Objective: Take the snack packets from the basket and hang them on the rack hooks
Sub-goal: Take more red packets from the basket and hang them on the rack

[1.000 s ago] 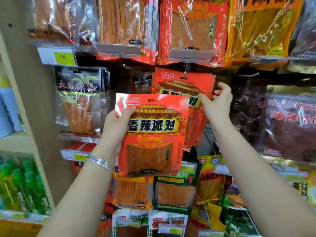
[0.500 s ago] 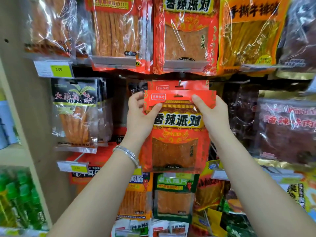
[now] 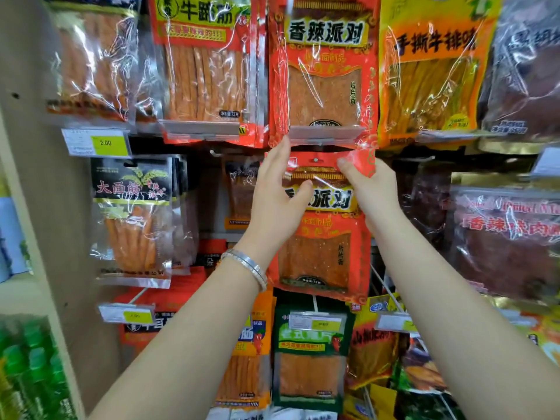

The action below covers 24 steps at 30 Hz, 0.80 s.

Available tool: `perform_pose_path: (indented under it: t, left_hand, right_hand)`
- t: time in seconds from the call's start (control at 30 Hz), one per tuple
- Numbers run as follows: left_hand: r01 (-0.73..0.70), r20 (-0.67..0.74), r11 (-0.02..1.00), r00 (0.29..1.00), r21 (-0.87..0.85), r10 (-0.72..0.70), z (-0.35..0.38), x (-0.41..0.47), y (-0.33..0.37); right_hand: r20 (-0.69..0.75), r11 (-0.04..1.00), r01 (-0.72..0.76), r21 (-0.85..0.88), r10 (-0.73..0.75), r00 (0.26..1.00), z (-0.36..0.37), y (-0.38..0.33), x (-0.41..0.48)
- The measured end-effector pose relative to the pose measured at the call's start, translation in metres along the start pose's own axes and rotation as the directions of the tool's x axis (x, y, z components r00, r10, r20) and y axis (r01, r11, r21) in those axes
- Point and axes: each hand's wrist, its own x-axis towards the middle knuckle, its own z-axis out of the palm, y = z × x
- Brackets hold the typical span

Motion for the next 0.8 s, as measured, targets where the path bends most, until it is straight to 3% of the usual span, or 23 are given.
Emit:
perform_pose_path:
  t: [0.4,0.63,0.8]
  left_hand:
    - [0.025,-0.001,0.997,1.000,-0.075,-0.026,-0.004,0.007,-0.001]
    - [0.029,0.021,0.992,0.999,-0.126,-0.027,-0.006,0.007,0.000]
    - [0.043,0.094,0.996,0.995,-0.075,-0.036,-0.010,-0.001,-0.006]
  right_hand:
    - [-0.034,0.997,-0.049,-0.057,0.047,0.998,0.003,0.003,0.004]
    - [-0.045,0.936,0.005,-0.353,-0.023,0.999,0.005,0.014,0.005]
    - [-0.088,0.905,0.019,-0.425,-0.062,0.994,0.003,0.033,-0.017]
